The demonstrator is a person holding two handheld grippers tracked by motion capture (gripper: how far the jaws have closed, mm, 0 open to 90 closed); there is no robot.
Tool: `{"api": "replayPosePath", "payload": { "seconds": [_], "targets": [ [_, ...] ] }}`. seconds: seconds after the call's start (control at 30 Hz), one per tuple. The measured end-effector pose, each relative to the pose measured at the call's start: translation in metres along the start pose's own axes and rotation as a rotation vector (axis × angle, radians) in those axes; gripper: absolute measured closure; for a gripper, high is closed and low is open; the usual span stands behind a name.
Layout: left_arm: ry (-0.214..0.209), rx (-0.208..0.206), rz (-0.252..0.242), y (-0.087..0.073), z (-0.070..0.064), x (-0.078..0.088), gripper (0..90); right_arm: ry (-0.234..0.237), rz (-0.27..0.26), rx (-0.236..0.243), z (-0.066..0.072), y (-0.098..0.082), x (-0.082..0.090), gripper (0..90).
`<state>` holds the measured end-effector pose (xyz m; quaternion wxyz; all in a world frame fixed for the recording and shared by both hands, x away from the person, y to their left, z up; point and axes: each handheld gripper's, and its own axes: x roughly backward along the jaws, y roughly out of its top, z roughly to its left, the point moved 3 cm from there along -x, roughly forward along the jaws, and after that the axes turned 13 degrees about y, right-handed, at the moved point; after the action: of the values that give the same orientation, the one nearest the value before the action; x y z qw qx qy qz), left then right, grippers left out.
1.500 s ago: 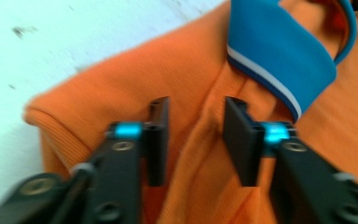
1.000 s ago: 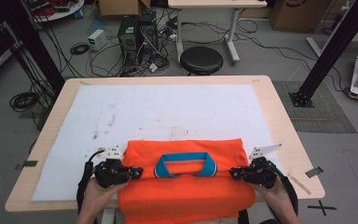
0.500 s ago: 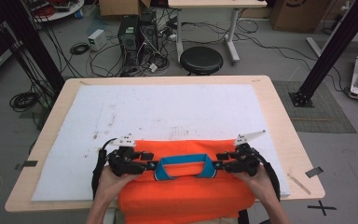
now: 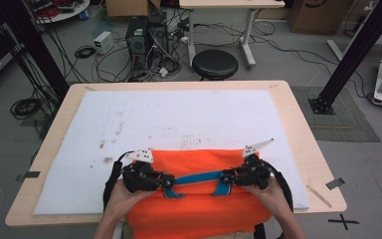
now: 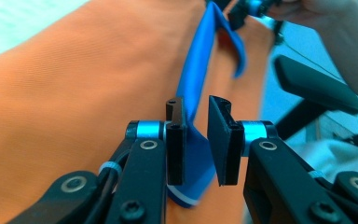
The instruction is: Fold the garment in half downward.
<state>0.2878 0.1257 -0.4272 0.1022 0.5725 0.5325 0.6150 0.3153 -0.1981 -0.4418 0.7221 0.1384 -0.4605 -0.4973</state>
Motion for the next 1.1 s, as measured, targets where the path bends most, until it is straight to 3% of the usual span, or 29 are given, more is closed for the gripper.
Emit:
{"api": "replayPosePath", "payload": {
  "seconds": [0.2,0.3,0.37,0.57,0.67,0.8,0.97,1.1],
  "targets": [
    [0.005,-0.045,-0.056,-0.007,-0.02,0.03,65.7,0.028,-0.067,0.046,0.028,-0.022,0.026,63.7],
    [0.078,-0.077,-0.09,-0.008,-0.023,0.044,61.1,-0.02,-0.098,0.043,0.031,-0.03,0.041,60.6],
    [0.145,-0.067,-0.103,-0.006,-0.019,0.05,58.3,-0.076,-0.128,0.029,0.028,-0.033,0.05,59.2],
    [0.339,0.012,-0.115,-0.003,0.014,0.054,51.1,-0.249,-0.184,-0.014,0.008,-0.032,0.061,49.7],
    [0.402,0.062,-0.119,-0.002,0.038,0.054,45.6,-0.323,-0.206,-0.04,-0.004,-0.03,0.063,45.4],
    [0.451,0.131,-0.124,0.002,0.073,0.051,32.3,-0.372,-0.218,-0.056,-0.02,-0.025,0.065,41.1],
    [0.448,0.184,-0.076,0.0,0.108,0.04,32.3,-0.392,-0.259,-0.084,-0.034,-0.018,0.071,38.8],
    [0.403,0.196,-0.027,-0.007,0.118,0.028,32.4,-0.388,-0.276,-0.091,-0.04,-0.018,0.072,38.4]
  ]
}}
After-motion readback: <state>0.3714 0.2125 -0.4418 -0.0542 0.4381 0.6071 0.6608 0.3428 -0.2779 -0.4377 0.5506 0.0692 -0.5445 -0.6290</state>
